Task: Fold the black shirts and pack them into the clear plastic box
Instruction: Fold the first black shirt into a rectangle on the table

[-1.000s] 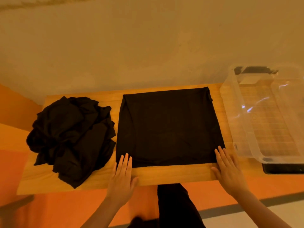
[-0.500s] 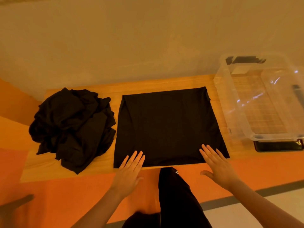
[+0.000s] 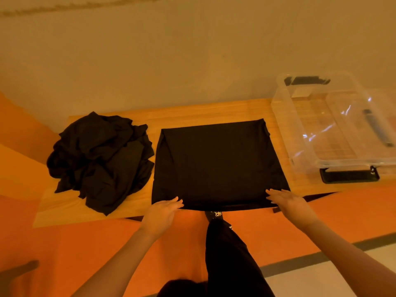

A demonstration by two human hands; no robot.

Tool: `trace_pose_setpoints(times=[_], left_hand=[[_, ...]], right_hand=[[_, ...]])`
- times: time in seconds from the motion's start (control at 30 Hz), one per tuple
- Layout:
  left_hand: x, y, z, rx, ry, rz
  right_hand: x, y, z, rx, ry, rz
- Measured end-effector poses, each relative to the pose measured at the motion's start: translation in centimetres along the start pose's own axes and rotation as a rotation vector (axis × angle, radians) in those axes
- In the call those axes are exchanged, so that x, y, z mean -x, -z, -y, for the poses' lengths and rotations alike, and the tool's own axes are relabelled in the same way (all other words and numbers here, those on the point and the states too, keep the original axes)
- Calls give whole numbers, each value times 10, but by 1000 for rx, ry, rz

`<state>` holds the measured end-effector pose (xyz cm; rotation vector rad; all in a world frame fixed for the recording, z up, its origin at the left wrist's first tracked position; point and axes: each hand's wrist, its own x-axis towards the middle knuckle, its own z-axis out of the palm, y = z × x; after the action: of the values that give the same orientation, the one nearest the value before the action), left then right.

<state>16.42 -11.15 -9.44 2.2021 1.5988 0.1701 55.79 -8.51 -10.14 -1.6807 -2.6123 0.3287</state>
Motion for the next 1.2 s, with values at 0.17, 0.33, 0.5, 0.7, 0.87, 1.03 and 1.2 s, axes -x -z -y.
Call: trace_pose_setpoints(times=[0.17,0.33,0.5,0.7,0.87,1.03,1.2], left_hand=[[-24,42,-8,246,201,119],[-72,96,-3,295,174,225],[-126,131,6,330,219,246],[-151,119,25,373,266,339],[-151,108,39,460,334,227],[-154,109,46,441,338,143],[-150,103,50,421,390,143]], right_hand=[[-27,39,-6,-275,-293,239],[-77,92,-15,-363,-269,253],[-145,111,-31,-382,-302,301],[-154,85,-43,-379,-339,470],[-153,89,-33,-594,-412,269],[-156,101,-22,-688,-301,204],[-156,110,-29,-667,-181,248]])
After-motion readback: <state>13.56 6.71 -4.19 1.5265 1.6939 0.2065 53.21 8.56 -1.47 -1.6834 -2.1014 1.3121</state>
